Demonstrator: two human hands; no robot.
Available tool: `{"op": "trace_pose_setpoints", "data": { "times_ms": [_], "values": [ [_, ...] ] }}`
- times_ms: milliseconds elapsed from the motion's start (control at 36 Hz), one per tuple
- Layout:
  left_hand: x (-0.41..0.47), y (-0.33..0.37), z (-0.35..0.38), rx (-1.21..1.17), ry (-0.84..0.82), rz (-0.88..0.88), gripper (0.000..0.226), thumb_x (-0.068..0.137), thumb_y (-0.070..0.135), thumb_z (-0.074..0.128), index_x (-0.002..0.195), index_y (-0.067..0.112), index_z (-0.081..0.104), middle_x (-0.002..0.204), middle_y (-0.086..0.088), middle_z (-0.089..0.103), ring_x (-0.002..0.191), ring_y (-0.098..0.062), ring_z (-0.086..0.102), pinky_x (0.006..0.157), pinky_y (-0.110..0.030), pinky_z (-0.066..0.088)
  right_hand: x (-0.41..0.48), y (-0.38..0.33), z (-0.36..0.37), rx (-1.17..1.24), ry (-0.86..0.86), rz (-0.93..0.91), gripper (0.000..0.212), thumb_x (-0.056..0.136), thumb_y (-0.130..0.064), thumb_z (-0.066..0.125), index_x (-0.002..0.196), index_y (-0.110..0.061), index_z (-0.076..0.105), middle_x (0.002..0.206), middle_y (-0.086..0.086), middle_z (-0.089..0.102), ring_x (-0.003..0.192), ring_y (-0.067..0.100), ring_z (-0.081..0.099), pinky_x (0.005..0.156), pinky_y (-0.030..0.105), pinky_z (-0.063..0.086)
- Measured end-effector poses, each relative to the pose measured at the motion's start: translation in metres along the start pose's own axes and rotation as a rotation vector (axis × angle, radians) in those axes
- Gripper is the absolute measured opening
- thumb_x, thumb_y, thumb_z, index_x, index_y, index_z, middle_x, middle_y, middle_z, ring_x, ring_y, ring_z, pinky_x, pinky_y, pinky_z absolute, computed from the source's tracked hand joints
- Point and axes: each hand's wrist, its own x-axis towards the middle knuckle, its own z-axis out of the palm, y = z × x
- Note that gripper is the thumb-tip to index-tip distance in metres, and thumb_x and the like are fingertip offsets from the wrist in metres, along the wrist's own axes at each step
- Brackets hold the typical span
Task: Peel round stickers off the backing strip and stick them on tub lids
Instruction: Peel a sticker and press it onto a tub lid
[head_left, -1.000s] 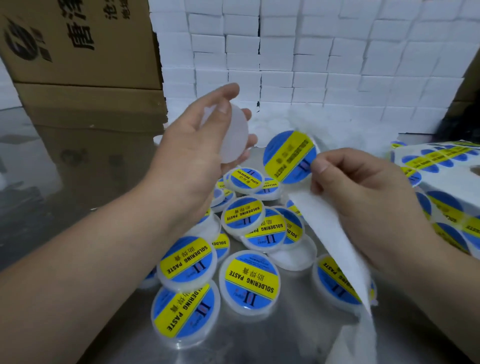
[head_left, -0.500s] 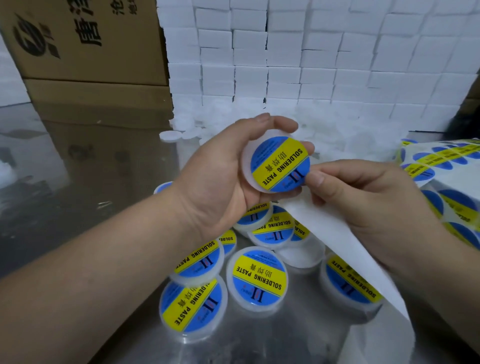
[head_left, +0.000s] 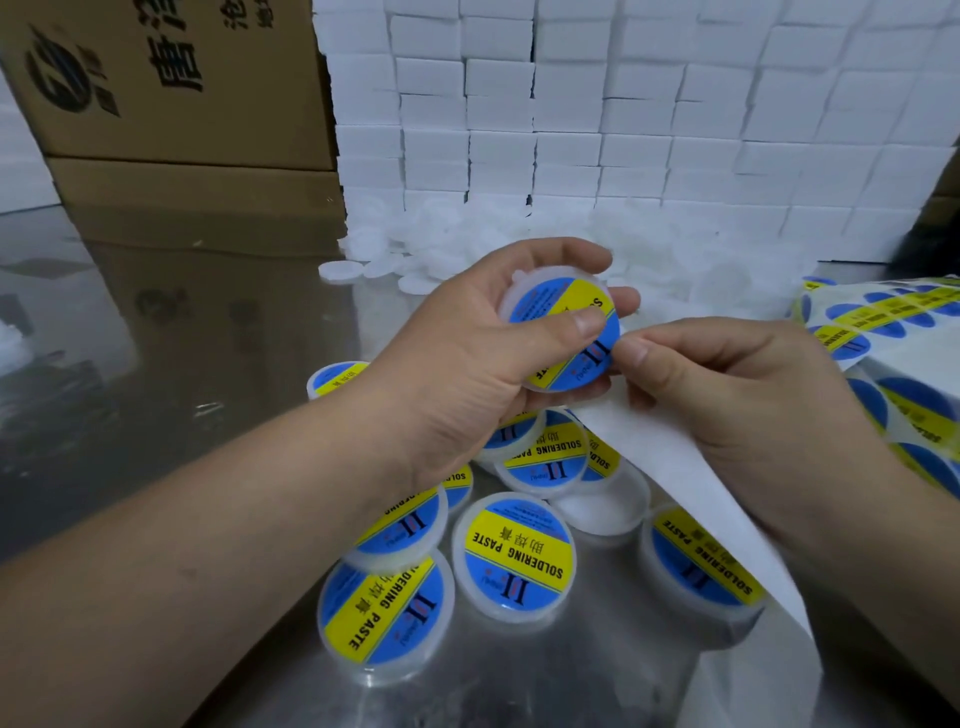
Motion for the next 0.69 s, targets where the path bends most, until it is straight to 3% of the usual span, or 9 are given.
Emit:
{"op": "trace_pose_setpoints", "data": {
  "times_ms": [278,528,694],
  "values": [
    [-0.0014,-0.0007,0.0003,0.014,-0.010,0.001,0.025,0.064,0.014,0.063,0.086,0.025,0.064,0.095,-0.001,0.072,0.084,-0.017,0.069,0.069,-0.029,0.057,-0.0008,-0.0035,-0.0002,-0.020,0.026,0.009,0.018,0.062,-0.043,0.060,0.070,-0.035,0.074,0.056,-0.008,0.063,0.054,-0.001,0.055,0.054,0.016,0.046],
    [-0.0018,-0.0019,0.0007,0.075,0.014,0.016,0.035,0.086,-0.002,0.054,0.080,0.030,0.067,0.097,-0.001,0.072,0.086,-0.017,0.069,0.068,-0.028,0.057,-0.0013,-0.0037,-0.0002,-0.025,0.032,0.019,0.016,0.063,-0.040,0.061,0.071,-0.032,0.073,0.054,-0.012,0.064,0.053,-0.003,0.056,0.052,0.014,0.047],
    [-0.0054,-0.0014,0.0059,0.246,0.039,0.114,0.035,0.089,-0.004,0.051,0.084,0.029,0.063,0.093,0.007,0.072,0.087,-0.010,0.068,0.075,-0.027,0.057,0.0002,-0.0025,0.0004,-0.067,0.048,0.017,0.017,0.069,-0.037,0.064,0.054,-0.033,0.070,0.047,-0.012,0.059,0.046,-0.004,0.049,0.046,0.011,0.039]
  ]
}}
